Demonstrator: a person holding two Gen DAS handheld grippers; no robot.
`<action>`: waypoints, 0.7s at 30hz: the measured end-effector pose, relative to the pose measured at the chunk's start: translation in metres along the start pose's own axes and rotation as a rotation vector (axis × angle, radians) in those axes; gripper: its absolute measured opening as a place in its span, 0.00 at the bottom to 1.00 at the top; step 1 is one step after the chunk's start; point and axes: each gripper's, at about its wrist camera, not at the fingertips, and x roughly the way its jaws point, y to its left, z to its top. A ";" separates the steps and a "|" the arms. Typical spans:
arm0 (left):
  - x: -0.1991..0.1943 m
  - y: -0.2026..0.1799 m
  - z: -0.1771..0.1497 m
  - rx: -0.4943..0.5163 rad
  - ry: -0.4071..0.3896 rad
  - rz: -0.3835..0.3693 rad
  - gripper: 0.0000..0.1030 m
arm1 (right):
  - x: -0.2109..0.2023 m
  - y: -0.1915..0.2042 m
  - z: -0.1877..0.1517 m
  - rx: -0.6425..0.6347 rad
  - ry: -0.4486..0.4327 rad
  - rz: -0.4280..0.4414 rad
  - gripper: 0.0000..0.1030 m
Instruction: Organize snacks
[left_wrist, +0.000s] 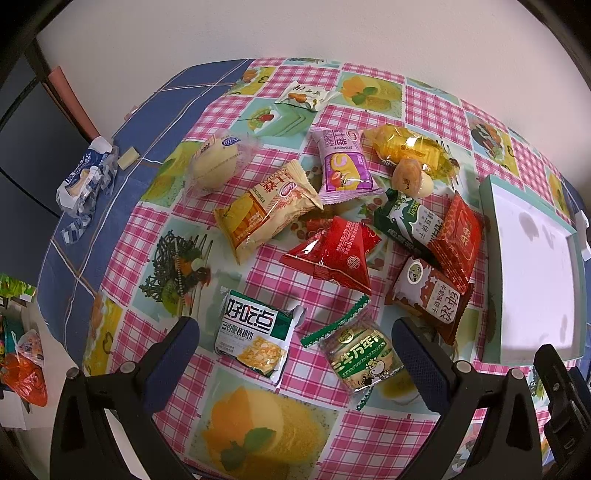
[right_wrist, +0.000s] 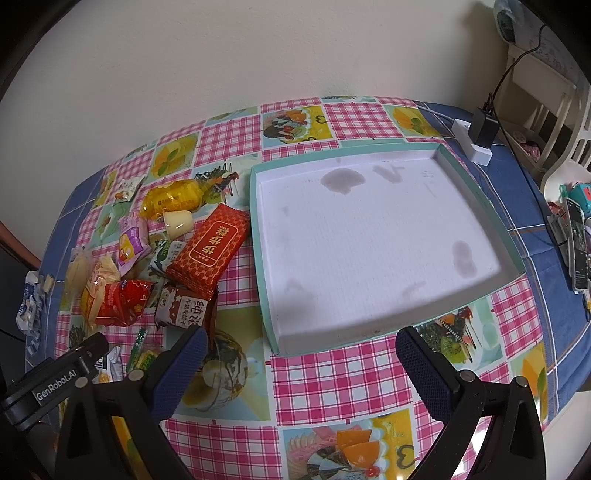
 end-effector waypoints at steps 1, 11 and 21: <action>0.000 0.000 0.000 0.000 0.001 0.000 1.00 | 0.001 0.000 0.000 0.000 0.000 0.000 1.00; 0.000 0.000 0.000 -0.002 0.001 0.000 1.00 | 0.001 0.001 -0.001 -0.001 0.001 -0.001 1.00; 0.001 0.000 -0.002 -0.005 0.003 -0.012 1.00 | 0.001 0.002 -0.001 -0.002 0.002 -0.003 1.00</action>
